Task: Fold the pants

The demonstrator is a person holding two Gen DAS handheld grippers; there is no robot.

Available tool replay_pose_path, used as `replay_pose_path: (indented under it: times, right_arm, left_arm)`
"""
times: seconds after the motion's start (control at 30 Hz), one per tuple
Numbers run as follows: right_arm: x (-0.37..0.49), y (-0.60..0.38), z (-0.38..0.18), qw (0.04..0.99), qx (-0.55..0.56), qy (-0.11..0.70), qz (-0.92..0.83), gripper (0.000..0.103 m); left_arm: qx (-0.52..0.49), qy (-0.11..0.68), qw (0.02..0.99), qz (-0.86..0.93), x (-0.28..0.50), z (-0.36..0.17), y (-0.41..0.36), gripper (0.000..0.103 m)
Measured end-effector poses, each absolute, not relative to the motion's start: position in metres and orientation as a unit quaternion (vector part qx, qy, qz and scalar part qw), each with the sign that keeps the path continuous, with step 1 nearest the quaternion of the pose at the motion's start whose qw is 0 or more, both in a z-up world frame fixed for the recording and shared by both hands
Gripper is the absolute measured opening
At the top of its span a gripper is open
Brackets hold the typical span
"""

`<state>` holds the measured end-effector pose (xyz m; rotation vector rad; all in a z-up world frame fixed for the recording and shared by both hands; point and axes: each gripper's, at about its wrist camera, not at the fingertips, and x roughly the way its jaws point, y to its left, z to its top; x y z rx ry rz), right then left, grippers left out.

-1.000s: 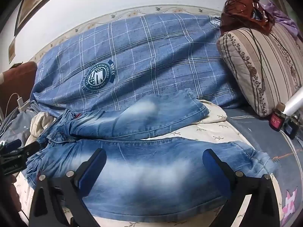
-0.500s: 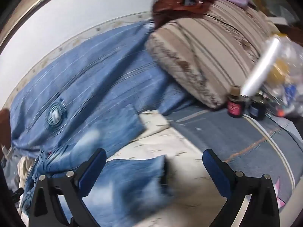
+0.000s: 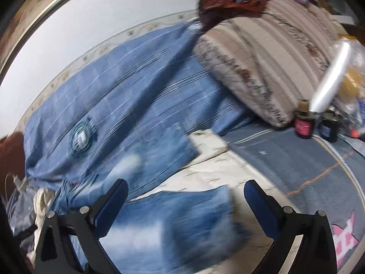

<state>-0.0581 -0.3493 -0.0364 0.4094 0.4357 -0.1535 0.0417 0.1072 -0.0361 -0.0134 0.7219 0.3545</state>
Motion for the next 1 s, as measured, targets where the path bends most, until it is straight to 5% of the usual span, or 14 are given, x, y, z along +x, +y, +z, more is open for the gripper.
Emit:
replay_pose_path:
  times: [0.5,1.0]
  right_arm:
    - [-0.077,-0.41,-0.052,0.931,0.263,0.217,-0.127,0.102]
    - [-0.087,-0.398,-0.047,0.941,0.243,0.203,-0.12,0.102]
  left_arm:
    - [-0.034,0.421,0.886,0.19,0.032,-0.058,0.142,0.103]
    - [-0.163,0.405,0.884,0.168,-0.028,-0.059,0.195,0.103]
